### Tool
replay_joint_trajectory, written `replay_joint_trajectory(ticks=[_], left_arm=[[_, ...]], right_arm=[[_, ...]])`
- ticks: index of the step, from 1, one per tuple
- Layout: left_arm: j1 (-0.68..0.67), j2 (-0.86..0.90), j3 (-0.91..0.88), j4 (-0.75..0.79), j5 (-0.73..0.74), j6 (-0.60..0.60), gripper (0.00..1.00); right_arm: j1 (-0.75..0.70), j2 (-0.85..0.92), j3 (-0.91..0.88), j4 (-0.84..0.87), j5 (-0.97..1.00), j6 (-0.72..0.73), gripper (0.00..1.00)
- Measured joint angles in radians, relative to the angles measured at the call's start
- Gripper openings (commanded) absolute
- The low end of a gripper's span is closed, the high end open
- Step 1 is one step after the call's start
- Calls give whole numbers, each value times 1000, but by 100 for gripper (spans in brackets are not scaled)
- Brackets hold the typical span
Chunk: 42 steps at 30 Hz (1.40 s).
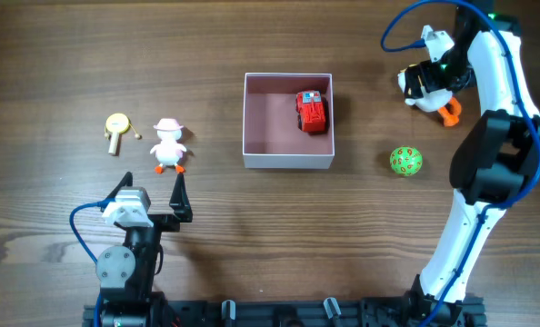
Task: Pack container
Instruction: 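Move the right gripper to the white plush duck and grasp it, then lift the plush duck and carry it over the box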
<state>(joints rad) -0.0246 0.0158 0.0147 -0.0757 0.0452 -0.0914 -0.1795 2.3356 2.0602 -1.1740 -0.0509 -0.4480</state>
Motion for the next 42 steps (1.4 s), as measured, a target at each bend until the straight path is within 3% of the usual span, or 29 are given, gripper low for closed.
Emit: replay_joint_trajectory(ticks=[2,6,8,10,18,27,30,31,34,42], left_arm=[[0,0,0,0,0,0,100],[0,0,0,0,0,0,100],[0,0,0,0,0,0,100],[0,0,0,0,0,0,100],[0,0,0,0,0,0,100],[0,0,0,0,0,0,100],[0,0,0,0,0,0,100],[0,0,0,0,0,0,100],[0,0,0,0,0,0,100],[0,0,0,0,0,0,100]], right_arm=[[0,11,0,-3,6,2,85],[0,17,0,-4,11,9,39],[0,17,0,-3,10,21,22],[0,18,0,-3,10,35,12],[0,23,46,-87,7,120,4],[66,-14,338,-196,-11,253,4],[152,-106,409,-217,-20,326,4],[280,-237,442,-218,-28,432,4],[357,-303,458,-225,-30,518,4],[521,-317,381,-264,-30,751,5]])
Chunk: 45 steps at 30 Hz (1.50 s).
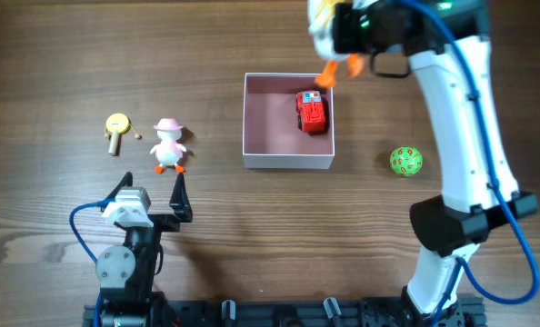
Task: Pack container
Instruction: 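Lift the plush duck and carry it over the box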
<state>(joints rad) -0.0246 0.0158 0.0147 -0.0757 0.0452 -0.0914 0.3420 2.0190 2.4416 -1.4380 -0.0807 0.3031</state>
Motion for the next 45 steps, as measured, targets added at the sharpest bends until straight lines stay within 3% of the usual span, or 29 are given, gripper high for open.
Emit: replay_joint_trajectory(ticks=[5,18,45], left_arm=[[0,0,0,0,0,0,100],[0,0,0,0,0,0,100],[0,0,0,0,0,0,100]], right_arm=[[51,14,-120,73,11,117,4],[166,29,-409,253,60,261,4],[250,157,-451,354,63,375,11]])
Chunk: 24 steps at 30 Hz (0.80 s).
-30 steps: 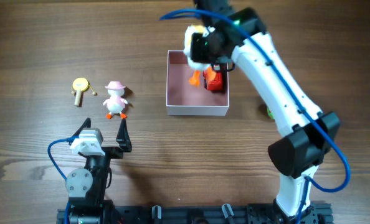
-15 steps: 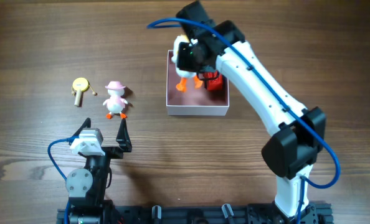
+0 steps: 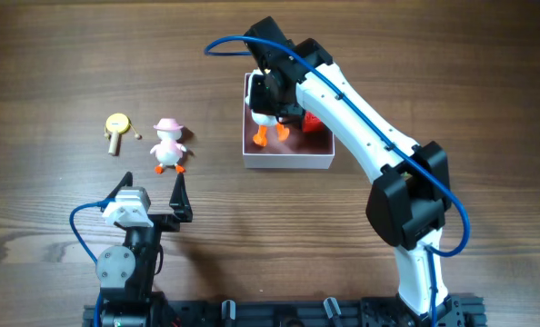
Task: Pack container
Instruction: 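Lift the plush duck and carry it over the box, then lower the plush duck into the box beside the truck and release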
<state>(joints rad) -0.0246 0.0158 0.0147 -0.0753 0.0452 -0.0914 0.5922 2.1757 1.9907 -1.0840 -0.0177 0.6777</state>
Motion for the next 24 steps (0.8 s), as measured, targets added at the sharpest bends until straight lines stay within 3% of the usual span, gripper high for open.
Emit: replay_joint_trajectory(ticks=[8,9,11,13,24], left_arm=[[0,0,0,0,0,0,100],[0,0,0,0,0,0,100],[0,0,0,0,0,0,100],[0,0,0,0,0,0,100],[0,0,0,0,0,0,100]], right_arm=[[0,26,0,-3,-2,47,12],[0,26,0,-2,-4,53,15],[0,26,0,8,-5,64,33],[0,27,0,11,-7,81,39],[0,32,0,24,-27,90,47]])
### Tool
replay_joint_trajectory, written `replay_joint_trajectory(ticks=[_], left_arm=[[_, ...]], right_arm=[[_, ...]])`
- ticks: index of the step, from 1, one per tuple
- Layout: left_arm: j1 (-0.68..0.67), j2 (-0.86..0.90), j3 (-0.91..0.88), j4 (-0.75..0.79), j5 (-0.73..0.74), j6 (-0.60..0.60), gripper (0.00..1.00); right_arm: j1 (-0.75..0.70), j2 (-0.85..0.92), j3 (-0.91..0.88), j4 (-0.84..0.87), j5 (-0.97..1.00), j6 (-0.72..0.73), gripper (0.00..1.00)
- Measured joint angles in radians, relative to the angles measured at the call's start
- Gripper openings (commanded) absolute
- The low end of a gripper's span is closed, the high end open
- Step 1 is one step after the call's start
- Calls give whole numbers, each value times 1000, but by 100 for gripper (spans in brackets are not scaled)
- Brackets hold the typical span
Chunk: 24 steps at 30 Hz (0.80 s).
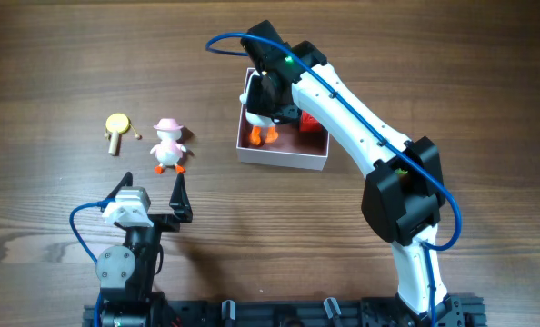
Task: Pack container
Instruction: 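Lower the plush duck into the box beside the truck and release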
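Note:
In the overhead view the white box (279, 156) sits at mid table, slightly skewed. A red toy car (315, 125) lies in its right half, mostly under my right arm. My right gripper (262, 104) reaches into the box's left half, shut on a white duck with orange feet (257, 127) that stands low in the box. On the table to the left, a second white duck with a pink hat (168, 145) stands beside a yellow toy (116, 125). My left gripper (152, 191) rests open near the front, below that duck.
My right arm stretches from the front right across the table to the box, and its elbow (402, 195) covers the table right of the box. The left arm's base (125, 263) stands at the front left.
My right gripper with the orange-footed duck sits slightly further left and lower in the box. The box has shifted a little to the left and turned slightly. The left arm has not moved.
My right gripper was at the far right of the table on the orange-footed duck, with a green ball nearby. Then it held the duck above the box's back right corner, then over the box's left half. Now the duck is low inside the nudged box.

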<state>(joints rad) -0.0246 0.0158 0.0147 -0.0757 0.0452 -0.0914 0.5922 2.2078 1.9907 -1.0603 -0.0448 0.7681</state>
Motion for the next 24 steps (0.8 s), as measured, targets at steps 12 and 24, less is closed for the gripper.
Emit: replay_joint_trajectory(ticks=[12,24], left_arm=[[0,0,0,0,0,0,100],[0,0,0,0,0,0,100]], right_arm=[[0,0,0,-4,-99,22,48],[0,0,0,-7,-131,51,52]])
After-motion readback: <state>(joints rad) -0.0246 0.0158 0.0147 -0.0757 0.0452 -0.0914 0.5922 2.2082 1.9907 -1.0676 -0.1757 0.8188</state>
